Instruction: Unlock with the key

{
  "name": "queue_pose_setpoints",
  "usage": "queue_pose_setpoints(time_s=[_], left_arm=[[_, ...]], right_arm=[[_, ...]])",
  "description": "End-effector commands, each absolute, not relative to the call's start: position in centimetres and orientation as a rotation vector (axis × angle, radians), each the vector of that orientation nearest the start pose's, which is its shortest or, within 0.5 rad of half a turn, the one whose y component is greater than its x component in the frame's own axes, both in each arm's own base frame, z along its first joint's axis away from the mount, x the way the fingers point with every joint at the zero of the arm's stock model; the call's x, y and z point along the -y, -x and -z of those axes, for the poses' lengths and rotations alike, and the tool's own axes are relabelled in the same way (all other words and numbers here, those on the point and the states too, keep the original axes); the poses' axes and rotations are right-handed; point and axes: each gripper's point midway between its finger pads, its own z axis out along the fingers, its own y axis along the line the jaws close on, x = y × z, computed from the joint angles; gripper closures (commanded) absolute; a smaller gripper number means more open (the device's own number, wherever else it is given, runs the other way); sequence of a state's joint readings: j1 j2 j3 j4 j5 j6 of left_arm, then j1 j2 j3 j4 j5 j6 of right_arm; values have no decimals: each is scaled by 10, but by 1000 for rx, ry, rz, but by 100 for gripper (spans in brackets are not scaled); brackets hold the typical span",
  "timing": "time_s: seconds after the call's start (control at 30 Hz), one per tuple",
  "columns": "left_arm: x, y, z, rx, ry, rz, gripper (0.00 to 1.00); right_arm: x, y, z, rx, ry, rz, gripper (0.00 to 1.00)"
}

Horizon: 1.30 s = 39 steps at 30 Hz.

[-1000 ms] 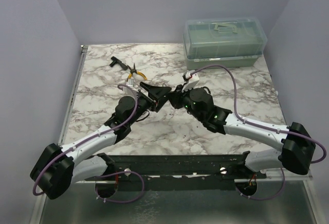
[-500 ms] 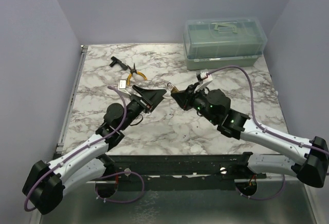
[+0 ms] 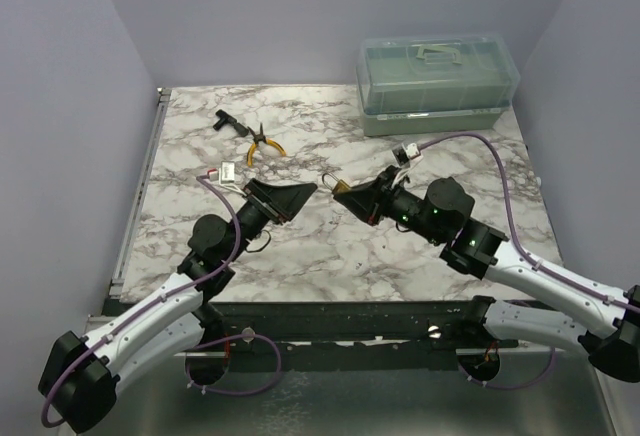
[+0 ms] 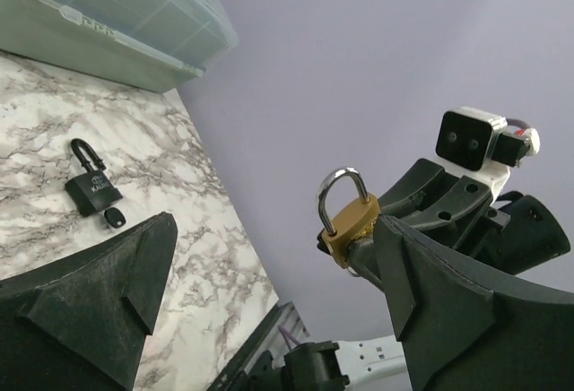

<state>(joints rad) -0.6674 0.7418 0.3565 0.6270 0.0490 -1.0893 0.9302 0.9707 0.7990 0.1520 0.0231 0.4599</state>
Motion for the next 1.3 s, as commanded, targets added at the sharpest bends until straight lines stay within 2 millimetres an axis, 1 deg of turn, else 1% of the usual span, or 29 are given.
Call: queue_pose_setpoints(time_s=[0.0,0.1,0.2,0.3,0.4,0.53,0.6,0.67,0.7,0.83,0.9,0.97,1.03,1.13,1.27], left_arm=[[239,-216,-303,-1418,135,1493,2],[239,-209,-309,-1365,118,1547,6],[238,-202,-315,-1322,98,1582,10],[238,-199,-321,-1297,80,1603,19],[242,-200,-320,-1311,75,1615,24],[245,-203,-315,-1322,95,1635,25],[247,-203,-315,-1313,91,1644,28],[248,-205,-315,-1316,94,1649,35],[249,-206,-315,-1319,95,1651,43],[252,-208,-313,-1337,114,1666,62],[252,-210,-310,-1349,131,1671,70],[254,-213,-307,-1365,150,1678,75],[256,-217,-301,-1397,182,1684,83],[261,-222,-290,-1457,222,1691,89],[266,-227,-277,-1522,262,1692,91]], right_arm=[[-318,-187,-312,-1617,507,-1215,99],[-321,-180,-317,-1581,541,-1276,100],[-323,-179,-316,-1581,555,-1296,100],[-326,-178,-313,-1588,563,-1311,100],[-329,-178,-311,-1588,568,-1322,100],[-334,-177,-308,-1593,601,-1331,100],[-335,-177,-306,-1599,607,-1333,100],[-337,-177,-304,-1600,615,-1336,100],[-337,-177,-305,-1597,619,-1336,100],[-338,-179,-301,-1607,628,-1323,100],[-338,-180,-299,-1609,632,-1312,100],[-339,-182,-297,-1615,637,-1298,100],[-339,-183,-296,-1611,653,-1279,100],[-339,-189,-293,-1611,690,-1219,99],[-337,-199,-289,-1617,728,-1117,99]])
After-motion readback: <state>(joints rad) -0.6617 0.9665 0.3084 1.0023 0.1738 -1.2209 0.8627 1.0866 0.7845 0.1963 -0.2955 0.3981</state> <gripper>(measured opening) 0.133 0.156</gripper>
